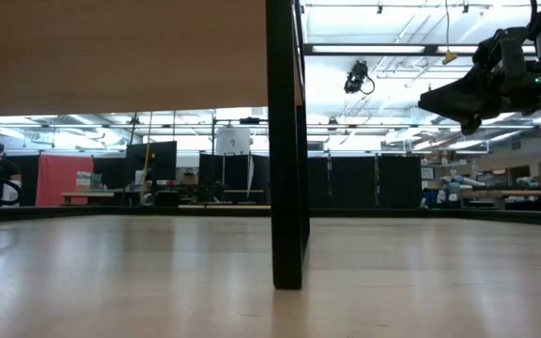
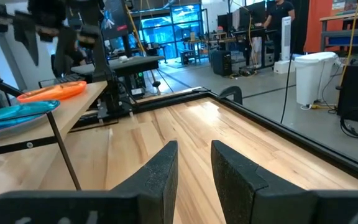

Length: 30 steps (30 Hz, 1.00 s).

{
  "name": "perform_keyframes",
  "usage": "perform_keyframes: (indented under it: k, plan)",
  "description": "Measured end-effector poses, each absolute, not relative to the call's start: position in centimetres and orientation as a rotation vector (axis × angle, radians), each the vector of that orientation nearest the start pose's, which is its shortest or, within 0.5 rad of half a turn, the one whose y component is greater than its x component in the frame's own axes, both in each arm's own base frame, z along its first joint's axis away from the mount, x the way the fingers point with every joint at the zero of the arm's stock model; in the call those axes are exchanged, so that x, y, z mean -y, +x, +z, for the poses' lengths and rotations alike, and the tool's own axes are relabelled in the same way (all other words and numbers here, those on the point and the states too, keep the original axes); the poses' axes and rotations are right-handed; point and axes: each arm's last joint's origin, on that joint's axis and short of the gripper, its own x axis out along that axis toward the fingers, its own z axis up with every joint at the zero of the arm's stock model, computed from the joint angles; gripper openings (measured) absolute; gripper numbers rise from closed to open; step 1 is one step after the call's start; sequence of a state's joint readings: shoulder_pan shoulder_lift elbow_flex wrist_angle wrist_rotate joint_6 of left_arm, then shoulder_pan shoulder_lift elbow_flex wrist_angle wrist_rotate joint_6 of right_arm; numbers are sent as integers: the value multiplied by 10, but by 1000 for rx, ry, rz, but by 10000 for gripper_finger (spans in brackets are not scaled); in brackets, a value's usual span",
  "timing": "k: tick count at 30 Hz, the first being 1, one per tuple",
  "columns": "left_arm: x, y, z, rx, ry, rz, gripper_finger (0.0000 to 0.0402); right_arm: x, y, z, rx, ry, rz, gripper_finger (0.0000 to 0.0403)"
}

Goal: Place and stack plates onto a shelf
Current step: Return to Home Position

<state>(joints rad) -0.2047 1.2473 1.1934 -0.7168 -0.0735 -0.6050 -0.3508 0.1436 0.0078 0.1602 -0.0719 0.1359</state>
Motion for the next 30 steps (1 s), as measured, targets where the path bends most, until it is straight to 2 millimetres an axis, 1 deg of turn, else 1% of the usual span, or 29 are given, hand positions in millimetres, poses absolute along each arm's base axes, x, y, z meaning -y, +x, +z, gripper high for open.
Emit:
perform_keyframes:
  k: [4, 6, 9, 14, 19, 21, 24, 27, 30]
  plan:
    - [46, 236, 351, -662, -344, 49, 130, 34, 101, 171, 49, 128, -271, 103]
    - [43, 225, 361, -618, -302, 34, 130, 33, 101, 171, 54, 127, -262, 103]
    - [38, 203, 377, -533, -268, 43, 130, 31, 102, 171, 53, 128, -239, 103]
    - [28, 161, 400, -387, -198, 88, 130, 26, 103, 171, 50, 129, -196, 103]
    - [23, 126, 411, -310, -118, 139, 130, 23, 103, 171, 48, 129, -167, 103]
    - [21, 117, 409, -285, -97, 157, 130, 23, 104, 171, 48, 130, -163, 103]
    - [21, 110, 395, -283, -76, 160, 130, 23, 104, 171, 48, 130, -163, 103]
    - [22, 107, 372, -291, -65, 144, 130, 23, 104, 171, 48, 130, -163, 103]
    - [24, 107, 348, -261, -49, 126, 130, 23, 104, 171, 48, 130, -163, 103]
